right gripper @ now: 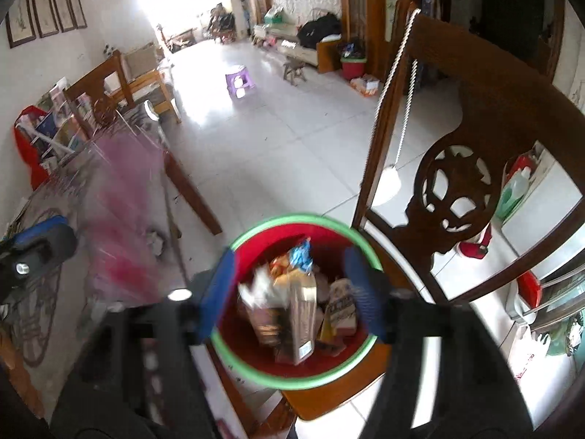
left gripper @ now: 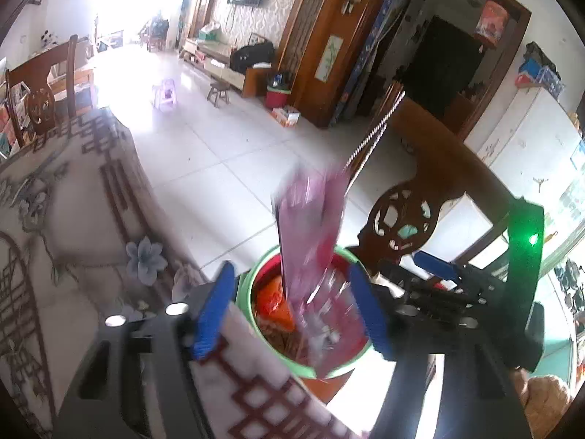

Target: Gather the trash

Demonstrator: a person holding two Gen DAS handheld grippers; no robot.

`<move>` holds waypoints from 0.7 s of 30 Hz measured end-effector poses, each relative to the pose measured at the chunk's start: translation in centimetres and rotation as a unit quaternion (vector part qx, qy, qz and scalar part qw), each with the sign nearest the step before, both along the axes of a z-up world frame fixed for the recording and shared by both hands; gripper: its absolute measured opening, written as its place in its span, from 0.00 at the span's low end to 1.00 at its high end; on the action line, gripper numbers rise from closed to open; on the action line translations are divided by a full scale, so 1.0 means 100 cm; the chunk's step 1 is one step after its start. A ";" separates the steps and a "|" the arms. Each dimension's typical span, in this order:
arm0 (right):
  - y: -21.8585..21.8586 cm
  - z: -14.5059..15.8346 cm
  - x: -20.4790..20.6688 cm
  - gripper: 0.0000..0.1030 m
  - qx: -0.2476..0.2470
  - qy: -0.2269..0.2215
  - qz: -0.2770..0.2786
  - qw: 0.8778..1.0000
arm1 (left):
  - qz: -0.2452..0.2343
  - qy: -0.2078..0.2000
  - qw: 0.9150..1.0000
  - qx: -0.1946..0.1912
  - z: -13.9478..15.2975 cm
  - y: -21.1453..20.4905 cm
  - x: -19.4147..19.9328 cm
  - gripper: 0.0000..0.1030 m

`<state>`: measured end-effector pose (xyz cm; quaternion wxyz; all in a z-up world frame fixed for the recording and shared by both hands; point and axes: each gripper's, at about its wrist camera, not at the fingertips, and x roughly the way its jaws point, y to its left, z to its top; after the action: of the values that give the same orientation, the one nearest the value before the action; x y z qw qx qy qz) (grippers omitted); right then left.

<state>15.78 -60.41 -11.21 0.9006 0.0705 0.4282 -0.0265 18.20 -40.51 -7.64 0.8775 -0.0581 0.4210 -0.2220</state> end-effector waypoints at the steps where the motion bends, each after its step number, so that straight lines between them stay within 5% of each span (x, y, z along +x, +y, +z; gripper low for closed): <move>1: -0.001 0.001 0.000 0.66 -0.001 -0.001 -0.001 1.000 | 0.001 -0.003 1.000 0.000 0.002 0.001 0.000 0.68; 8: 0.026 0.030 -0.011 0.96 -0.017 -0.065 0.010 0.998 | 0.072 -0.050 0.996 0.008 0.029 0.047 -0.011 0.91; 12: 0.063 0.055 -0.022 0.96 -0.033 -0.119 0.032 0.992 | 0.128 -0.075 0.989 0.004 0.045 0.091 -0.025 0.92; 15: 0.097 0.076 -0.039 0.96 -0.046 -0.187 0.050 0.980 | 0.166 -0.105 0.981 0.010 0.058 0.125 -0.041 0.92; 18: 0.130 0.095 -0.068 0.96 -0.047 -0.304 0.053 0.950 | 0.205 -0.133 0.969 0.024 0.067 0.154 -0.058 0.92; 21: 0.162 0.098 -0.078 0.96 -0.035 -0.337 0.042 0.940 | 0.233 -0.155 0.959 0.033 0.076 0.190 -0.075 0.92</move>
<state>8.01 -44.17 -1.42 0.9943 0.0252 0.1009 0.0215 10.68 -21.54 0.00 0.9610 -0.0904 0.2615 -0.0032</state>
